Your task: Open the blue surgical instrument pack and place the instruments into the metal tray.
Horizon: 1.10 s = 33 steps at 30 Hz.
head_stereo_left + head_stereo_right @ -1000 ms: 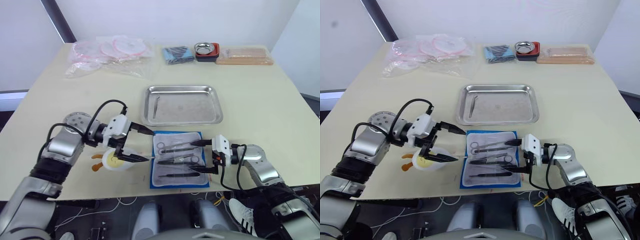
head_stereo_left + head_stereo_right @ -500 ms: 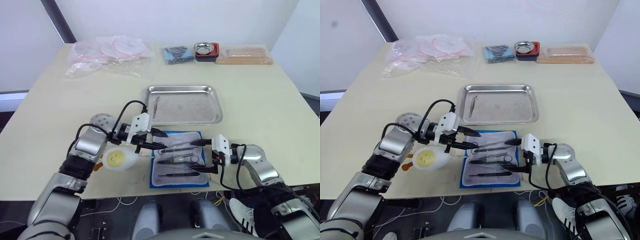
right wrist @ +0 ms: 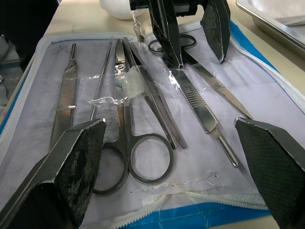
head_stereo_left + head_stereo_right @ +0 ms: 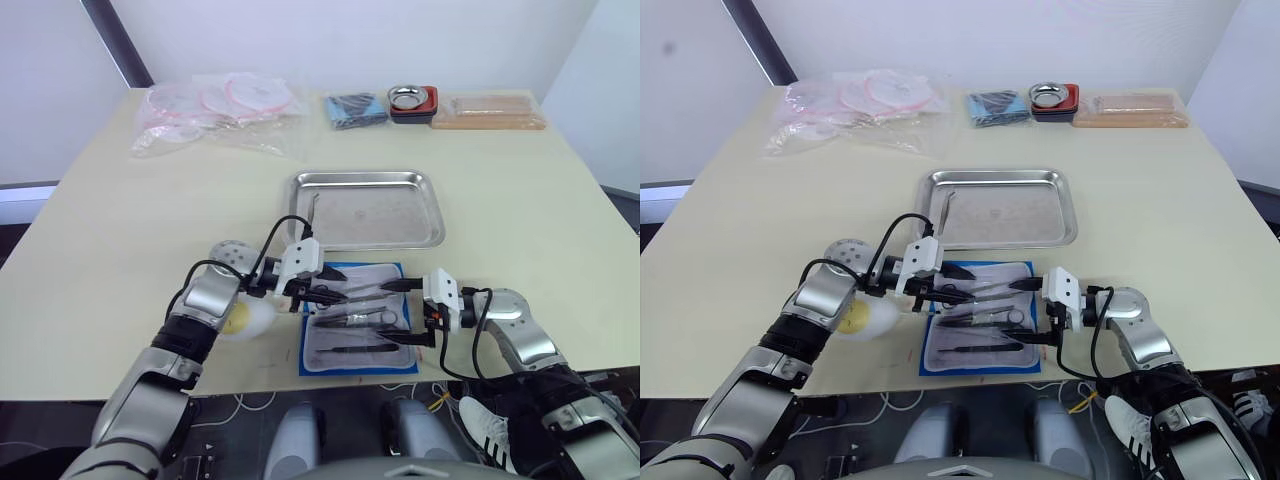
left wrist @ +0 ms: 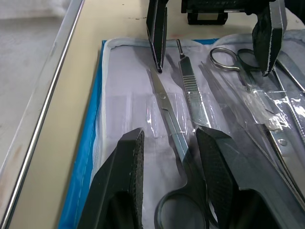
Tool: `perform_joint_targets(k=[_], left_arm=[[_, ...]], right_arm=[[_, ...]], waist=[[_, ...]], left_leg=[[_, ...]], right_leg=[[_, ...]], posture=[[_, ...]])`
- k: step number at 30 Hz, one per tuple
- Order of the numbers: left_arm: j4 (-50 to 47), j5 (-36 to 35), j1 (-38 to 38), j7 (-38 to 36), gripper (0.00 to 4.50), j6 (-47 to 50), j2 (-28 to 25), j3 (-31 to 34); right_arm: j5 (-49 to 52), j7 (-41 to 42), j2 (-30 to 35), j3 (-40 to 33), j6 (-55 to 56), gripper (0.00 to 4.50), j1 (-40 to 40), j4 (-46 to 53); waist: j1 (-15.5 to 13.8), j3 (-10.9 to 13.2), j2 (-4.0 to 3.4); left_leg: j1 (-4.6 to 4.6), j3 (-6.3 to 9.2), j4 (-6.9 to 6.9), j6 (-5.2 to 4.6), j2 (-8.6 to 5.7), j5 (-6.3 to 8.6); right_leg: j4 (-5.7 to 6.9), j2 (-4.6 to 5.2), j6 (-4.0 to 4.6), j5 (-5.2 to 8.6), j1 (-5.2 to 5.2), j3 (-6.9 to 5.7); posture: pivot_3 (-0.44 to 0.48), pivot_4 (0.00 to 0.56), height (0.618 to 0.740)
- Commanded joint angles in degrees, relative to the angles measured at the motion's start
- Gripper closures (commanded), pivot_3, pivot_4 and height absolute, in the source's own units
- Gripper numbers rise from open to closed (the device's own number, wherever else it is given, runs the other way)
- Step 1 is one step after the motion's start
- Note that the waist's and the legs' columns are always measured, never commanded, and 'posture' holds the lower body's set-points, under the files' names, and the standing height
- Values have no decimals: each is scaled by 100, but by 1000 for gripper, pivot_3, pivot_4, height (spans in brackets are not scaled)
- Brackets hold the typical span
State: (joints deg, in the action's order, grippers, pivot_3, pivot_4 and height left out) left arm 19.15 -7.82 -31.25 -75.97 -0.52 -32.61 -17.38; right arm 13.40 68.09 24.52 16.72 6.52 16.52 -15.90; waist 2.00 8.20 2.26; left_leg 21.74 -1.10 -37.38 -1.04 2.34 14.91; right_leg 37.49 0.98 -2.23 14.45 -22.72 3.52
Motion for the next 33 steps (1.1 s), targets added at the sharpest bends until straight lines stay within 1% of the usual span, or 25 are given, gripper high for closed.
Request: perform_joint_targets(k=[1, 9, 13, 17, 18, 19, 20, 21, 22, 23, 28, 33], left_arm=[[83, 181, -16, 62, 2652, -138, -5, -8], [535, 320, -226, 76, 2652, -380, -104, 73], [473, 271, -209, -8, 2652, -355, -62, 54], [157, 133, -76, -187, 2652, -133, -42, 16], [141, 132, -63, -196, 3104, -96, -46, 27], [123, 132, -53, -217, 3170, -37, -57, 33], [110, 134, -43, -245, 3441, 11, -75, 35], [97, 147, -36, -260, 3807, 75, -95, 33], [89, 162, -29, -300, 4081, 101, -119, 21], [89, 182, -29, -334, 4473, 105, -139, 8], [-50, 182, -46, -288, 4473, 334, -124, 19], [-476, 214, -137, -237, 4473, 858, -127, -34]], right_arm=[[-485, -85, 106, 273, -237, 0, -324, -546], [-483, -109, 81, 294, -232, 0, -323, -552], [-485, -116, 69, 301, -230, 0, -302, -566], [-485, -139, 57, 293, -220, 0, -306, -574], [-481, -140, 57, 292, -224, 0, -311, -570], [-483, -141, 60, 291, -220, 0, -317, -568], [-482, -142, 63, 290, -219, 0, -324, -567], [-483, -144, 66, 289, -218, 0, -328, -566], [-482, -148, 67, 288, -217, 0, -330, -564], [-480, -150, 66, 286, -219, 0, -327, -566], [-480, -158, 61, 291, -213, 0, -324, -570], [-471, -150, 54, 291, -222, 0, -313, -576]], waist=[[0, -1, 0], [0, -7, -4], [0, -9, -4], [3, -9, -5], [4, -10, -4], [3, -10, -4], [3, -10, -5], [3, -10, -4], [2, -10, -4], [3, -10, -5], [4, -12, -4], [4, -12, -4]], left_leg=[[0, 0, -1, 0, 0, 0], [-4, -1, -3, 0, -2, 0], [-4, -2, -4, 0, -2, 0], [-5, -2, -4, 0, -2, 0], [-4, -2, -4, 0, -2, 0], [-4, -2, -4, 0, -2, 0], [-5, -2, -4, 0, -2, 0], [-5, -1, -4, 0, -2, 0], [-5, -1, -4, 0, -2, 0], [-6, -1, -4, 0, -2, 0], [-6, -2, -4, 0, -2, 0], [-6, -1, -5, 0, -3, 0]], right_leg=[[1, 0, 0, 0, 0, 1], [11, 0, 0, 1, 0, 3], [11, 0, 0, 1, 0, 4], [12, 0, 0, 1, 0, 5], [12, 0, 0, 1, 0, 5], [12, 0, 0, 1, 0, 5], [13, 0, 0, 1, 0, 5], [14, 0, 0, 1, 0, 5], [15, -1, 0, 1, 0, 5], [15, -1, 0, 1, 0, 5], [15, -1, 0, 1, 0, 6], [15, -1, 0, 1, 0, 6]], posture=[[0, 150, 740], [0, 150, 740], [0, 150, 740], [0, 150, 740], [0, 150, 740], [0, 150, 740], [0, 150, 740], [0, 150, 740], [0, 150, 740], [0, 150, 740], [0, 150, 740], [0, 150, 740]])
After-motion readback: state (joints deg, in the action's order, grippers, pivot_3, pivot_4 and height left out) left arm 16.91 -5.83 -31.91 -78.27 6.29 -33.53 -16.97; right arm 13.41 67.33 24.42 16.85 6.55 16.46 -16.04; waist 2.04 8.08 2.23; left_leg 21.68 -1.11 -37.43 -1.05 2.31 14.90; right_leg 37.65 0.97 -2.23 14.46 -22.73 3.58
